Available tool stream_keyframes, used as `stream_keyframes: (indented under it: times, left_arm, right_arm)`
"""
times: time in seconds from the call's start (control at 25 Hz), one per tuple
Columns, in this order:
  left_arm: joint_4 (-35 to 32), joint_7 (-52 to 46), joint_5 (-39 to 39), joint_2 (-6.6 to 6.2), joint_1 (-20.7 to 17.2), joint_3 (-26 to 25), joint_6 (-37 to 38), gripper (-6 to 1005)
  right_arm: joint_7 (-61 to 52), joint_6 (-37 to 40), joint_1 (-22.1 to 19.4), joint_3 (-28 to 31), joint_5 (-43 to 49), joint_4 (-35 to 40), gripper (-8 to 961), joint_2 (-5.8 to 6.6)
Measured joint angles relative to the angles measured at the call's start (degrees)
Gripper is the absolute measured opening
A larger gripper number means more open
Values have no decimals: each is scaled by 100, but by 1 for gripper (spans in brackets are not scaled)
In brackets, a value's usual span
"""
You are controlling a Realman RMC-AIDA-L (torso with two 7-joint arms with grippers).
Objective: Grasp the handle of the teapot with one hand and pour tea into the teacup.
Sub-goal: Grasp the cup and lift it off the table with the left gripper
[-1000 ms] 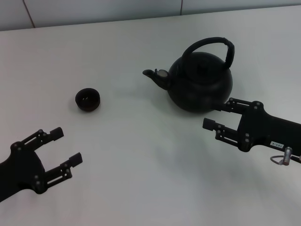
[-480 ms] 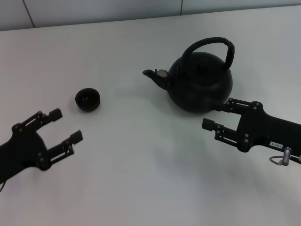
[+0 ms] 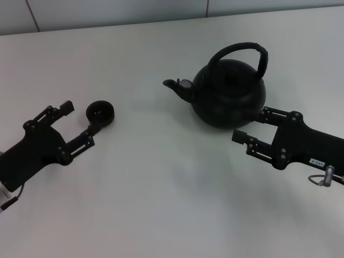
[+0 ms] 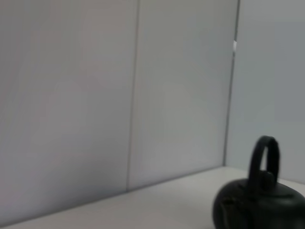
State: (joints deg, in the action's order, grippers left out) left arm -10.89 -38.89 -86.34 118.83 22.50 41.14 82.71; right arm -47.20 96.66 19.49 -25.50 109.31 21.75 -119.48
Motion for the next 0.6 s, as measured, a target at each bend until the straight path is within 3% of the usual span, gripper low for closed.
stream_keyframes:
  times: [0.6]
  left_arm:
    - [725,735,355,27,209,-4,-770,781]
  right_arm:
    - [0,-46,52,10,-7,-21,542,12]
